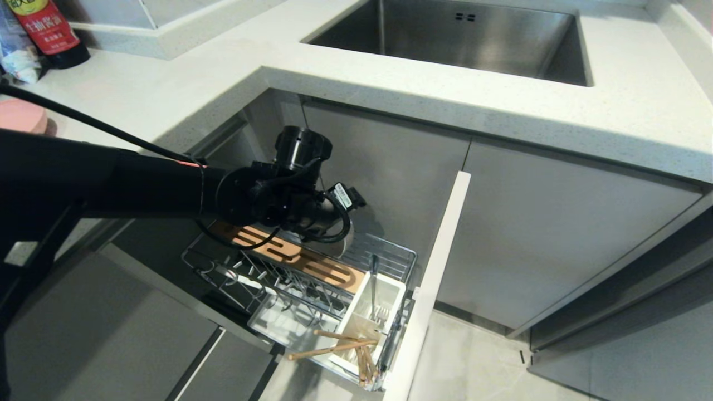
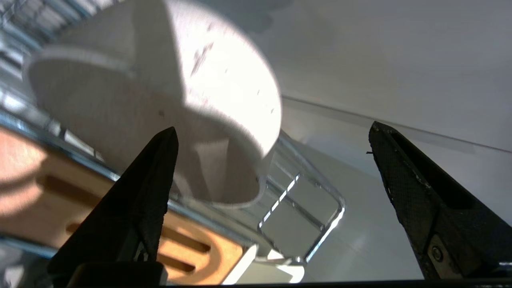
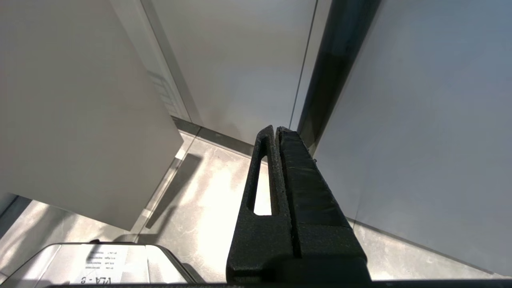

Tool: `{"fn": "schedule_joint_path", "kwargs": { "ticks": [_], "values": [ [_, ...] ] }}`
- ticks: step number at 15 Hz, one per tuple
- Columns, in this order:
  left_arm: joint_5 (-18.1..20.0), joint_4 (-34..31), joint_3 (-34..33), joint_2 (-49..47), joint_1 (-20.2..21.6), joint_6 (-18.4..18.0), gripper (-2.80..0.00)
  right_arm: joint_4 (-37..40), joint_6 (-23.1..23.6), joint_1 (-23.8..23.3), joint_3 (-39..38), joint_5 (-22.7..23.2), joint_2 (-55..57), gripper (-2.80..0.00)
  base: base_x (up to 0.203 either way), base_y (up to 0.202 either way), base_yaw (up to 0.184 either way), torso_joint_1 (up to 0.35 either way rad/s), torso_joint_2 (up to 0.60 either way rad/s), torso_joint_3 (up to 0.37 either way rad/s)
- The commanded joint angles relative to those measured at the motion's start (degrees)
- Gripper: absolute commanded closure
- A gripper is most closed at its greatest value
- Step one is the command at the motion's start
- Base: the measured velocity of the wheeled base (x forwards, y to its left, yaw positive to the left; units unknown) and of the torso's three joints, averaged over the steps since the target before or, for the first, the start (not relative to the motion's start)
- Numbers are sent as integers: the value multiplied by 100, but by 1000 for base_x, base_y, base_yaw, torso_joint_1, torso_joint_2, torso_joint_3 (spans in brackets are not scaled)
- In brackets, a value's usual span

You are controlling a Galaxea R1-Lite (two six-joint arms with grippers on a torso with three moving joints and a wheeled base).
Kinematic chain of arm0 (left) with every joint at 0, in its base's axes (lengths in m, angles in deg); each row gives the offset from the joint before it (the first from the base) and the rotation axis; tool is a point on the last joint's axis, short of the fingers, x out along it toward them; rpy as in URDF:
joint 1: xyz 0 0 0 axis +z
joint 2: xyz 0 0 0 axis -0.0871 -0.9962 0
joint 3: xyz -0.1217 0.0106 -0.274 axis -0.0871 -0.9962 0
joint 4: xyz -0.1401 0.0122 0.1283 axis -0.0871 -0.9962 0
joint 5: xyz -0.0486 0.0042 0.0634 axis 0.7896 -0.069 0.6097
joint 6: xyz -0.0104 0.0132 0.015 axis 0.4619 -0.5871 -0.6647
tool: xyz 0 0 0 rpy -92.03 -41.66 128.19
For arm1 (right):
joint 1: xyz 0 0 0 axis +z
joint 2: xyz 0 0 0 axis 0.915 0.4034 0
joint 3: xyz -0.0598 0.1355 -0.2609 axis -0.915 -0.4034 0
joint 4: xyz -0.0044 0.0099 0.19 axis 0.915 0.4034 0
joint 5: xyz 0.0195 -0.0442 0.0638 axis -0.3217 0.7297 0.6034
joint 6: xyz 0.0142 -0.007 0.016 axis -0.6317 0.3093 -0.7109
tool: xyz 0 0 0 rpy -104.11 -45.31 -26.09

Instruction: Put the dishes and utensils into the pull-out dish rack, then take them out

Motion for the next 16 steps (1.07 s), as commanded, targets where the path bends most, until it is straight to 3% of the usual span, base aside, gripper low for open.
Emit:
{"fn": "schedule_joint_path", "kwargs": {
  "ticks": [1,8,13,14,16],
  "values": [
    [-1,51,17,-78,1,-27,-280,-3,2,1,0,-1,-3,0,0,0,0,0,0,0],
    [0,239,114,-260,18,-356,-280,-3,2,1,0,-1,2,0,0,0,0,0,0,0],
    [-3,243,175,-374,27,-393,-280,-1,2,1,0,-1,0,0,0,0,0,0,0,0],
    [-1,248,175,-374,27,-393,0,1,2,1,0,-1,-1,0,0,0,0,0,0,0],
    [-35,248,193,-383,27,-393,0,-2,2,1,0,-1,-1,0,0,0,0,0,0,0]
  ]
}}
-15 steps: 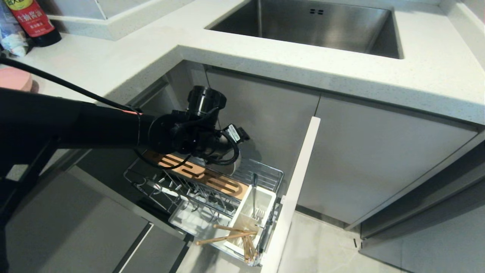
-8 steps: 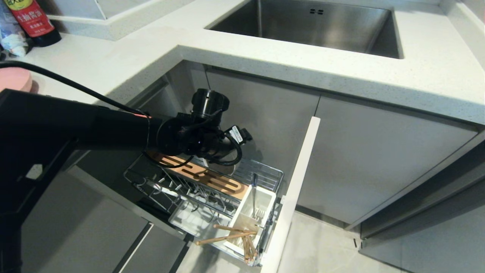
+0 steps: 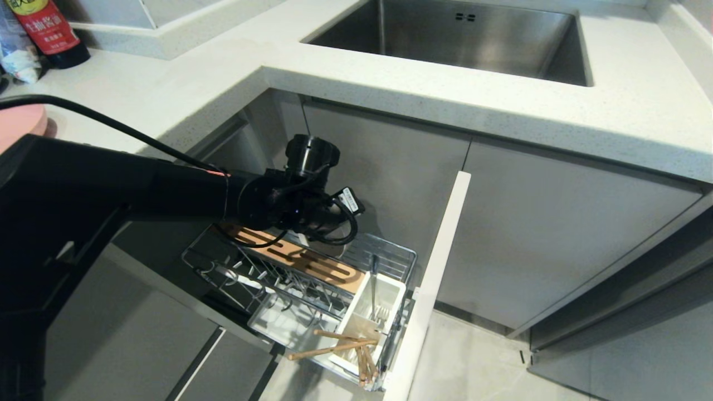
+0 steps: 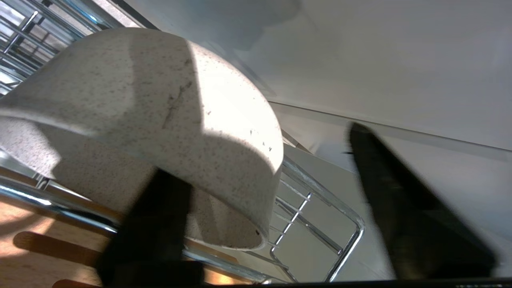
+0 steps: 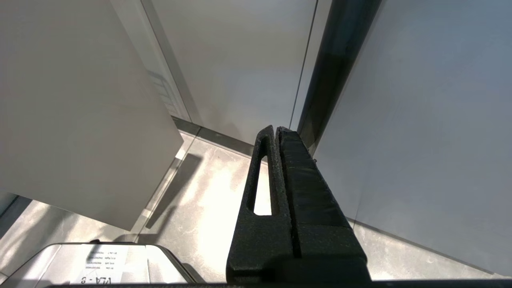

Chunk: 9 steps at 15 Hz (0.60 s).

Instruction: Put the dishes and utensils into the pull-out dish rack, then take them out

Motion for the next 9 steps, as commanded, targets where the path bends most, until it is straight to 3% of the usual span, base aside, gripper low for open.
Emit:
{"fn": "schedule_joint_path", "kwargs": {
  "ticks": [1,9],
  "values": [
    [-15,-2,8,-12,-1,28,0,1,3,1,0,1,-2,0,0,0,0,0,0,0],
    [-15,-19,16,5,-18,29,0,7,3,1,0,1,-6,0,0,0,0,0,0,0]
  ]
}}
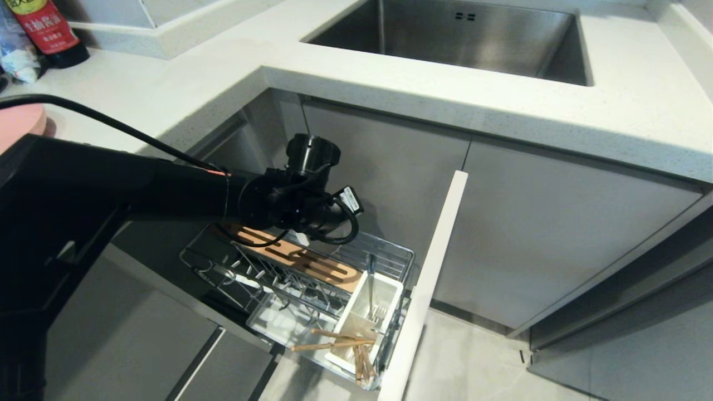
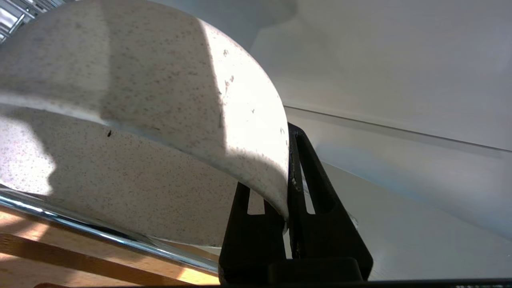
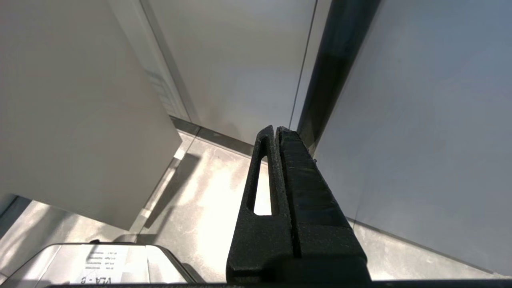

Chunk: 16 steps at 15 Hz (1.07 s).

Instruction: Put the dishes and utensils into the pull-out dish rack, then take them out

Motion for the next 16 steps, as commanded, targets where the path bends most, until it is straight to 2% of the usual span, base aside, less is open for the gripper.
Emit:
{"fn": "schedule_joint_path", "kwargs": {
  "ticks": [1,11,16],
  "values": [
    [-9,-14,-3,17,-8,29,0,-3,2,4,0,1,2,0,0,0,0,0,0,0],
    [-42,3,-9,569,-13,142,0,5,2,4,0,1,2,0,0,0,0,0,0,0],
    [-49,-6,-190,1459,-124,131,0,5,2,4,0,2,-6,0,0,0,0,0,0,0]
  ]
}}
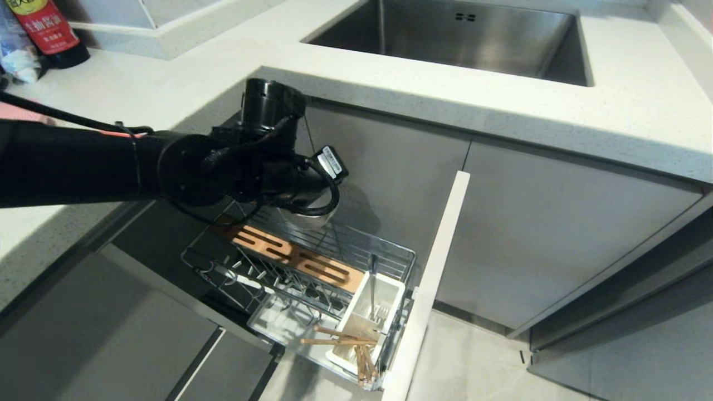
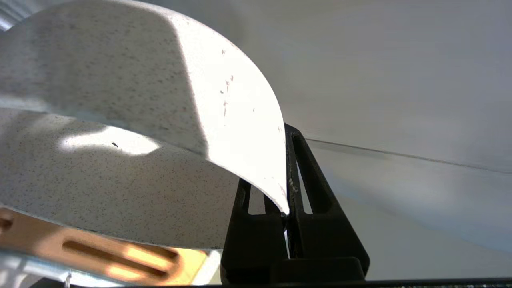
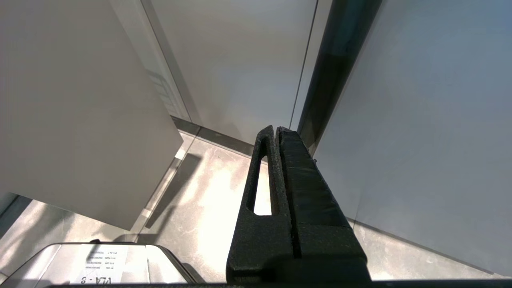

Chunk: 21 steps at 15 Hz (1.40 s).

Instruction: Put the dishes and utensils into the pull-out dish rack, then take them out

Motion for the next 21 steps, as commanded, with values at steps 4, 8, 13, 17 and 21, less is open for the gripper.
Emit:
{"fn": "schedule_joint_path", "kwargs": {
  "ticks": [4,8,13,17,21],
  "values": [
    [-90,5,-306,1415,-378,1,0,-1,2,1,0,1,2,0,0,0,0,0,0,0],
    [-161,-11,-468,2753,-610,-260,0,-2,2,1,0,1,-1,0,0,0,0,0,0,0],
    [-183,10,-424,3887,-23,-886,0,-1,2,1,0,1,2,0,0,0,0,0,0,0],
    [109,21,-349,4334,1279,-1315,0,-3,2,1,0,1,2,0,0,0,0,0,0,0],
    [869,-30,-279,4797,3258,-1605,0,-3,2,1,0,1,2,0,0,0,0,0,0,0]
  ]
}}
